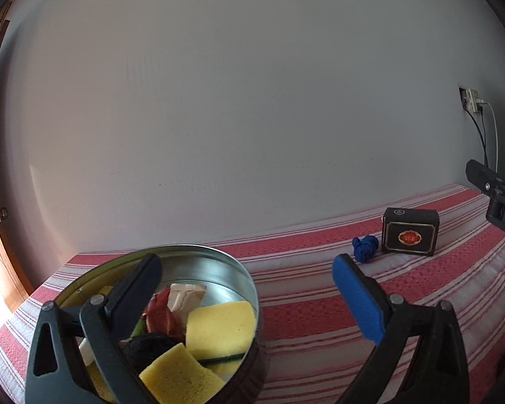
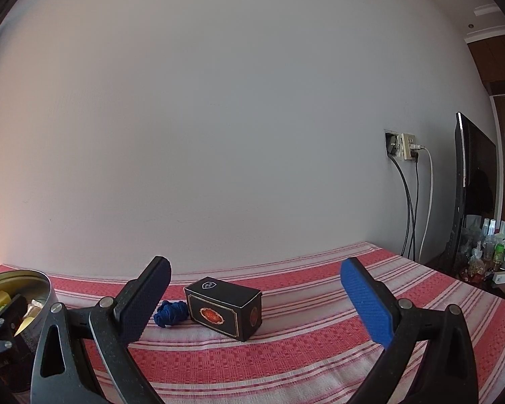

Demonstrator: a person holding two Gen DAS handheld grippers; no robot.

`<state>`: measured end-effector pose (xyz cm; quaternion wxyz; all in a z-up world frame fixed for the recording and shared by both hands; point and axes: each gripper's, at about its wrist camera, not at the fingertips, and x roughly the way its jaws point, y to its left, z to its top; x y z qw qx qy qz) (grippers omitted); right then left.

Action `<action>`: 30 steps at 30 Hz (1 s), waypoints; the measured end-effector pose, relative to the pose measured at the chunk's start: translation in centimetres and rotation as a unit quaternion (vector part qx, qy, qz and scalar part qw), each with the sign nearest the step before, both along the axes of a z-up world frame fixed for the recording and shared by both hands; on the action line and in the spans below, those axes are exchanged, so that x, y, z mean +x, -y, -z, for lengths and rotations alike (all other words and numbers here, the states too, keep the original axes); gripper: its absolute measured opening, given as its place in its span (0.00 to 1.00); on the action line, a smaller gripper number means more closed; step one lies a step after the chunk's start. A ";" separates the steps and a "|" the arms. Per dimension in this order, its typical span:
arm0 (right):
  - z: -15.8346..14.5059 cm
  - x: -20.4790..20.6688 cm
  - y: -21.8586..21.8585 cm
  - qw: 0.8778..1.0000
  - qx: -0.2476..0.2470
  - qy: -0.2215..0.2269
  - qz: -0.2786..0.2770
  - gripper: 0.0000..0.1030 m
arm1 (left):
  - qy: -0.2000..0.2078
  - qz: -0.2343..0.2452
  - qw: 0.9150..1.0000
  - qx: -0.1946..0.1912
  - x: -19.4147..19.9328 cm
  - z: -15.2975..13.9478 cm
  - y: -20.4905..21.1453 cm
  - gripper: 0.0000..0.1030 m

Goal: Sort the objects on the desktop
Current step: 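Withdraw both tools from the tin toward the blue yarn ball and black box, then grasp the blue yarn ball with the left tool while the right tool grasps the black box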

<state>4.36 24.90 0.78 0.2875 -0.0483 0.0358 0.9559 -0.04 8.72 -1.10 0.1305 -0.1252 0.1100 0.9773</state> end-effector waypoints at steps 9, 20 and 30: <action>0.2 -0.8 -1.5 0.998 -0.004 0.036 0.043 0.99 | 0.023 0.045 0.997 -0.051 -1.5 0.5 -6.3 0.99; 0.3 1.1 -7.3 0.987 -0.133 0.008 0.088 0.99 | 0.147 0.120 0.976 -0.111 -8.2 2.8 -14.1 0.96; 0.5 1.4 -8.7 0.981 -0.172 0.001 0.086 0.99 | 0.282 0.116 0.947 -0.103 -14.9 5.6 -17.1 0.76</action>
